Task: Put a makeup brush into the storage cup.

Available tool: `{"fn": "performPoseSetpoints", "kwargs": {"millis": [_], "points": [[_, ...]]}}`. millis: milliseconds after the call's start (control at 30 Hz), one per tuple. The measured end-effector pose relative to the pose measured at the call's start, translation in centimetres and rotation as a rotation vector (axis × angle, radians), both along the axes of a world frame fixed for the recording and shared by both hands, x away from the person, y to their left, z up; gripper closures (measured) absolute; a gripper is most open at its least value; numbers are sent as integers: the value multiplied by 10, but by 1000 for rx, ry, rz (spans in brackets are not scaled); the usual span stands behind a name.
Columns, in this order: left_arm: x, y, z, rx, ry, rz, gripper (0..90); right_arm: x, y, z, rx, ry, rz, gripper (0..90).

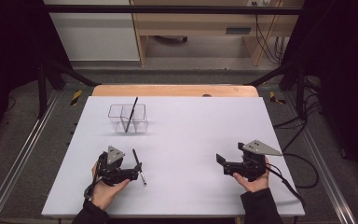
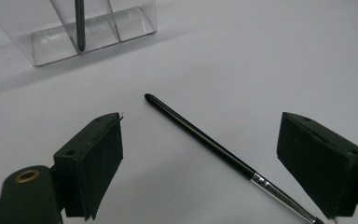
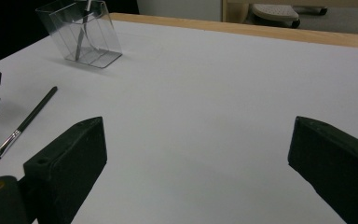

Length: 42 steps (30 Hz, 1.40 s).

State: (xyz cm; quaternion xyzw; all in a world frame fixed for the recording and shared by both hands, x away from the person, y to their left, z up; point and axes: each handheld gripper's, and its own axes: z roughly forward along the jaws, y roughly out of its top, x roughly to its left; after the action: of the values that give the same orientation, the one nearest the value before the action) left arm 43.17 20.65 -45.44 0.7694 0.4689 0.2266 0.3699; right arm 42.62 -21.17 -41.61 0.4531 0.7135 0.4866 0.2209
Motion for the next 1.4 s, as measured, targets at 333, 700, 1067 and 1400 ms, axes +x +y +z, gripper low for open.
{"fn": "performPoseSetpoints", "kwargs": {"millis": [333,700,1067,1400], "points": [[2,-11,-10,22,50,-14,182,1,3,-3,-5,11,8,51],[0,-20,-15,41,75,-36,288,1,4,-4,-7,16,9,51],[-1,-27,-22,70,113,-45,448,1,5,-5,-7,22,11,51],[-2,-25,-21,70,126,-39,546,1,5,-5,-7,23,11,51]]}}
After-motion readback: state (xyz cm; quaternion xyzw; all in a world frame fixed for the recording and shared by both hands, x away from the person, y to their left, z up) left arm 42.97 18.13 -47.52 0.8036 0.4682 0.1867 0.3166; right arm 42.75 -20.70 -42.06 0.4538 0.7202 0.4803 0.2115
